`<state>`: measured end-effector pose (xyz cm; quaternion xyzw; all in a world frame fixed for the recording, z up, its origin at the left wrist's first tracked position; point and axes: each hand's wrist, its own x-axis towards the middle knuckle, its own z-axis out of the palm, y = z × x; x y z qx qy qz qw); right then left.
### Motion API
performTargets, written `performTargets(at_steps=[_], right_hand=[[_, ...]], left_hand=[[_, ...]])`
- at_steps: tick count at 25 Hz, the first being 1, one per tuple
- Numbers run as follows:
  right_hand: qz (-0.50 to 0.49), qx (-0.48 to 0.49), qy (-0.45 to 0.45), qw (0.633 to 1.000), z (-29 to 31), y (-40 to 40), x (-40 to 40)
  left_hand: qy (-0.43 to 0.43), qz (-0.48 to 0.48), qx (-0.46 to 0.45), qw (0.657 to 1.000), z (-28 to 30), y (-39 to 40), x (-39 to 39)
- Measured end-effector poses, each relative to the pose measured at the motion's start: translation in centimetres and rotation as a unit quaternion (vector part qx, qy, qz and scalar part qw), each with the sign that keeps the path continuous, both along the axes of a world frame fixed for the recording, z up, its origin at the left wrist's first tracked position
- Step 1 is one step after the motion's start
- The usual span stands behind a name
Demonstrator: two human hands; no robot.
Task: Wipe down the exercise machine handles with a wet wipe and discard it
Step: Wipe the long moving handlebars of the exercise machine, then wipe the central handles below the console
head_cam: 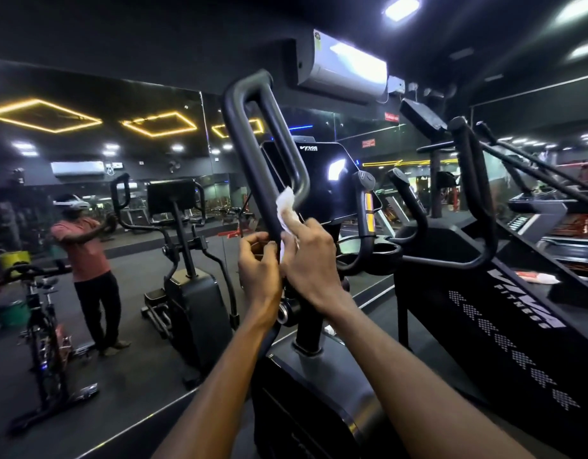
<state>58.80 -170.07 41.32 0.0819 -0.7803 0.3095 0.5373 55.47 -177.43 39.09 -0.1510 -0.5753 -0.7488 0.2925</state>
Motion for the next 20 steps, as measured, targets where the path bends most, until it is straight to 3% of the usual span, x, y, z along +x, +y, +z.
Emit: performTargets(at_steps=[4,9,11,13,15,20], right_hand=[[0.102,-0.206,-0.075,0.970,-2.4,2.4,1.9],[0.335,-0.370,-0.129,0.857,-1.7,5.8,4.7],[0.414,-0.400,-0.150,0.804,-2.0,7.5,5.9],[0.456,-0.424,-0.173,0.763,-2.2,9.6,6.6],[0.447,-0.424,-0.192,0.764,-2.8,12.1,7.0],[0.345,-0.421,-0.225,0.808,-5.2,19.0,7.7]], left_hand=[[0.029,0.060,-0.058,0.996,-0.4,0.4,1.4],[0.120,0.097,-0.193,0.969,-0.8,2.6,4.7],[0.069,0.033,-0.242,0.967,-0.6,3.9,5.3],[-0.017,-0.090,-0.219,0.971,-0.3,5.3,5.8],[-0.066,-0.146,-0.157,0.975,-0.5,7.2,6.5],[-0.129,-0.170,-0.006,0.977,-1.3,13.3,8.2]])
